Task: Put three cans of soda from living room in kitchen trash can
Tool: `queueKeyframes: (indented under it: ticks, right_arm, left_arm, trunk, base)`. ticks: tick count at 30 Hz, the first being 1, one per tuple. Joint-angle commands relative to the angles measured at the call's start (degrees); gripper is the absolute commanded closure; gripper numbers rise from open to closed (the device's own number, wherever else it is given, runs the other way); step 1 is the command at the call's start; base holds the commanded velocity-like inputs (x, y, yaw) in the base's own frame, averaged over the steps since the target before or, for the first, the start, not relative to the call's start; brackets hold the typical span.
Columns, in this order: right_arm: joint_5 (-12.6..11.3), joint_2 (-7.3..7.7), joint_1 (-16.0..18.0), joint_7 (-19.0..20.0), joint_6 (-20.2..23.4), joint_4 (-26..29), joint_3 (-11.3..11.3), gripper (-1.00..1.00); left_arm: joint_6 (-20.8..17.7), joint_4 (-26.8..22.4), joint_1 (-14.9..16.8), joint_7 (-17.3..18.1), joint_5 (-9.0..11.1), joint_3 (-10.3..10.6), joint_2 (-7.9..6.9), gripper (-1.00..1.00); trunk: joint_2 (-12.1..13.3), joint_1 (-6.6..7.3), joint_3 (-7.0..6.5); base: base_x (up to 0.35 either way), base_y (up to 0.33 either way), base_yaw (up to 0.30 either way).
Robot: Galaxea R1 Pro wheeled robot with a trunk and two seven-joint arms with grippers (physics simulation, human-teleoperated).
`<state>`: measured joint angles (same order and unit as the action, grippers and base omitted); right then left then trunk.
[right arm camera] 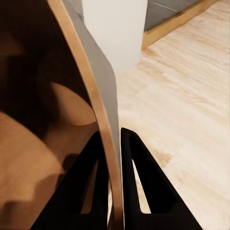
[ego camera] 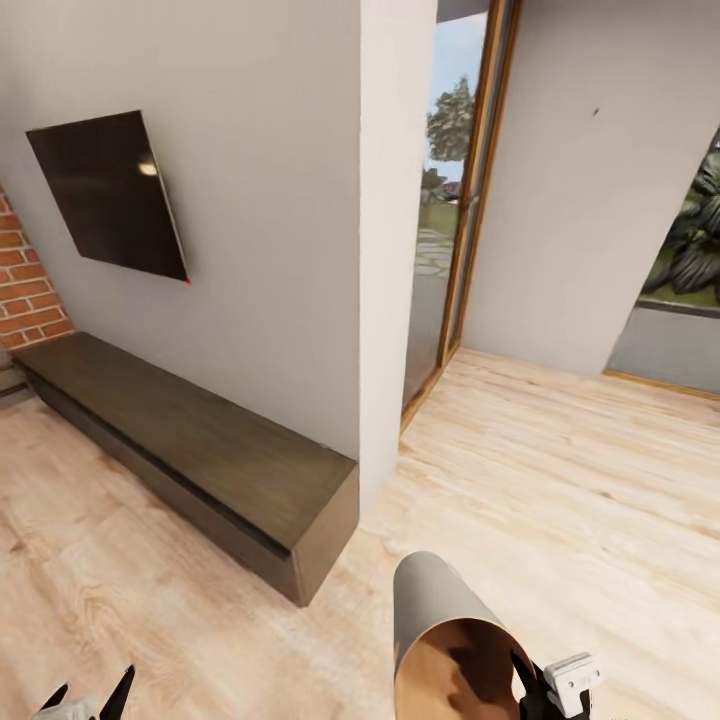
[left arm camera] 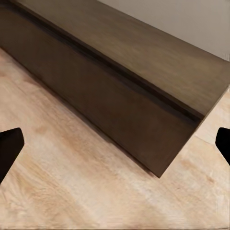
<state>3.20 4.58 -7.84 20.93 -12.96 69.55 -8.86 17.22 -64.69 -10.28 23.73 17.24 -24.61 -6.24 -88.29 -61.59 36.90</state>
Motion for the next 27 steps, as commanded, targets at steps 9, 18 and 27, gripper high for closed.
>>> queueKeyframes:
  ticks: [9, 18, 27]
  right_arm:
    - [-0.6, -0.01, 0.0, 0.5, 0.0, 0.1, 0.0, 1.0]
    - [-0.5, -0.01, 0.0, 0.6, 0.0, -0.3, 0.4, 1.0]
    - [-0.5, 0.02, 0.0, 0.5, 0.0, -0.9, 1.6, 1.0]
  left_arm:
    - [0.0, 0.0, 0.0, 0.0, 0.0, 0.0, 0.0, -1.0]
    - [0.0, 0.0, 0.0, 0.0, 0.0, 0.0, 0.0, -1.0]
    - [0.0, 0.0, 0.0, 0.0, 0.0, 0.0, 0.0, -1.0]
  trunk:
    - [0.0, 0.0, -0.01]
    - [0.0, 0.0, -0.01]
    - [0.0, 0.0, -0.01]
  base:
    - [-0.311, 0.132, 0.248]
    - [-0.314, 0.141, 0.249]
    - [-0.285, 0.126, 0.218]
